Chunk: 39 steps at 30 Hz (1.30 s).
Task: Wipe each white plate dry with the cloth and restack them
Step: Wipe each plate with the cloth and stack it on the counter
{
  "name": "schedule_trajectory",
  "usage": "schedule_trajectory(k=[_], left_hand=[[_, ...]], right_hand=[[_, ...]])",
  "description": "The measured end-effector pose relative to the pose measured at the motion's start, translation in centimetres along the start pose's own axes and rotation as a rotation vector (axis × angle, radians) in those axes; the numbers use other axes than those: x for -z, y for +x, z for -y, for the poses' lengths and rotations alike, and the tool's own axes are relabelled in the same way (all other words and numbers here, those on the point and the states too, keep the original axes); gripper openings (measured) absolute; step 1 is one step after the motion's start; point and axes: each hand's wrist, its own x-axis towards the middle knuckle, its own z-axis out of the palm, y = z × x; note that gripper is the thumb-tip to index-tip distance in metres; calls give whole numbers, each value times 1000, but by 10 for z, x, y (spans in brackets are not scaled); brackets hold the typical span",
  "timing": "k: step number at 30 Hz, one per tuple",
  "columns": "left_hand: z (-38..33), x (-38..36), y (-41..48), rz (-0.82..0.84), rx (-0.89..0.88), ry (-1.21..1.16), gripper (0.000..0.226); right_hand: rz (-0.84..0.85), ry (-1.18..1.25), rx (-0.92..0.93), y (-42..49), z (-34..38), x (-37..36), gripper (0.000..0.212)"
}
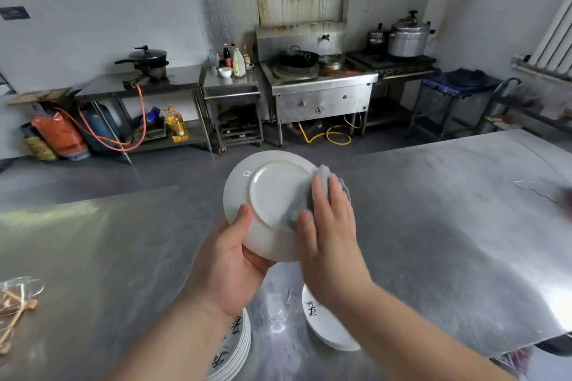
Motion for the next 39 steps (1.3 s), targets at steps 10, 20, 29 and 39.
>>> schedule_trajectory(k=[10,20,29,39], left_hand=[[24,-16,15,-137,35,-44,48],[37,-19,15,-77,69,-55,49],[91,12,29,-230,461,524,40],[166,49,44,-249,623,1003,79]], right_hand=[[68,-103,20,-45,5,-27,66],[103,175,-332,43,-78,58,35],[599,26,-526,11,-173,102,38],[656,-17,-492,6,-243,98,24]])
